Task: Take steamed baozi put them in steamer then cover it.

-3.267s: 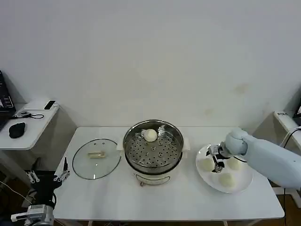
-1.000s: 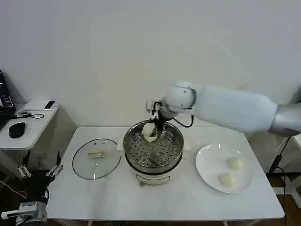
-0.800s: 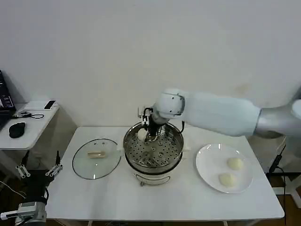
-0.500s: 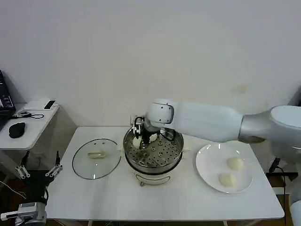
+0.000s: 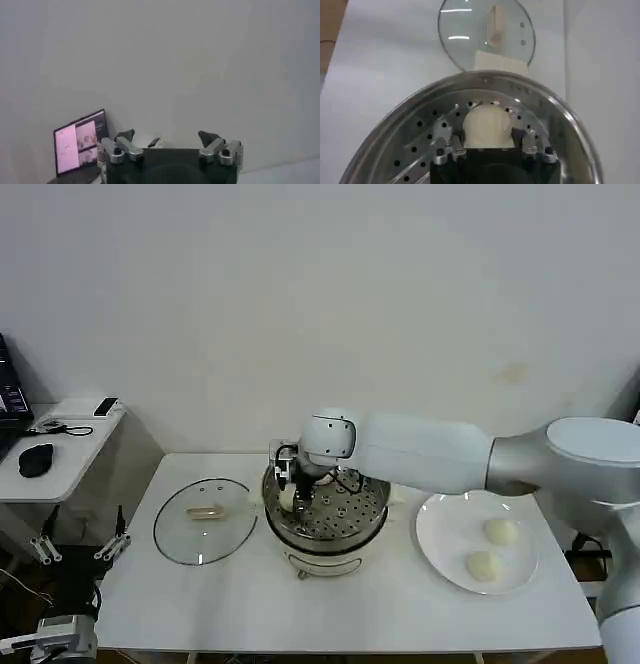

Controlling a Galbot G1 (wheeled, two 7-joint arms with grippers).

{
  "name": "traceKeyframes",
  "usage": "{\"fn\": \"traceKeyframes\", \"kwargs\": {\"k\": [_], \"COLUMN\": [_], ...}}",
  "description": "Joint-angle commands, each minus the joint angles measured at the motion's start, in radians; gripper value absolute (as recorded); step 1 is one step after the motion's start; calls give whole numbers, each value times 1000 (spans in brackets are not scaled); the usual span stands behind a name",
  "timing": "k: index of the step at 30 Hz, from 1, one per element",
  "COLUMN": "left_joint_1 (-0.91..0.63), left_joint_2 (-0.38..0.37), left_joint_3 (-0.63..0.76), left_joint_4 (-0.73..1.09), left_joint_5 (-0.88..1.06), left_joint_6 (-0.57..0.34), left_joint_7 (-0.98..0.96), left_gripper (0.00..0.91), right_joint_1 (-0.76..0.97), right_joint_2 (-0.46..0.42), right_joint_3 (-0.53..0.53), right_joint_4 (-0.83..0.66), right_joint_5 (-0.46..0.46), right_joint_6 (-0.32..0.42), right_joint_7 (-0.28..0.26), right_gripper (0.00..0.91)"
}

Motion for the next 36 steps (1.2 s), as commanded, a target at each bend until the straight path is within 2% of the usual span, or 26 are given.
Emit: {"fn": "traceKeyframes", "kwargs": {"k": [1, 4, 11, 13, 14, 18, 22, 24, 25, 28, 34, 36], "left_joint_1": [-1, -6, -14, -14, -16, -15, -6, -7, -9, -9, -9, -8], "left_joint_2": [4, 5, 6, 9, 10, 17, 18, 22, 25, 35, 51, 50], "left_joint_3": [1, 0, 29, 33, 33, 36, 49, 55, 60, 71, 72, 77], "left_joint_4": [1, -2, 14, 10, 10, 4, -1, 5, 9, 12, 17, 25], "left_joint_5": [0, -2, -8, -9, -9, -38, -39, -41, -46, -45, -45, -53], "left_joint_6": [0, 2, 7, 8, 8, 21, 20, 21, 26, 27, 25, 25], "left_joint_7": [1, 2, 3, 4, 5, 6, 8, 8, 8, 10, 11, 8], "left_gripper": [907, 907, 907, 907, 907, 907, 907, 907, 907, 907, 907, 907], "right_joint_1": [1, 29, 114, 142, 160, 222, 251, 240, 223, 183, 57, -41], "right_joint_2": [6, -14, -151, -213, -258, -398, -568, -649, -713, -821, -971, -1015], "right_joint_3": [1, 27, 43, 38, 33, 4, -7, -8, -12, -11, 23, 78], "right_joint_4": [-3, 21, 122, 166, 191, 254, 310, 341, 364, 401, 422, 414], "right_joint_5": [-6, -6, -80, -103, -127, -200, -273, -320, -338, -397, -512, -564], "right_joint_6": [0, 5, 31, 41, 58, 110, 173, 214, 223, 265, 341, 360], "right_joint_7": [-2, -10, -94, -122, -156, -239, -301, -334, -344, -362, -384, -390], "right_gripper": [907, 907, 907, 907, 907, 907, 907, 907, 907, 907, 907, 907]}}
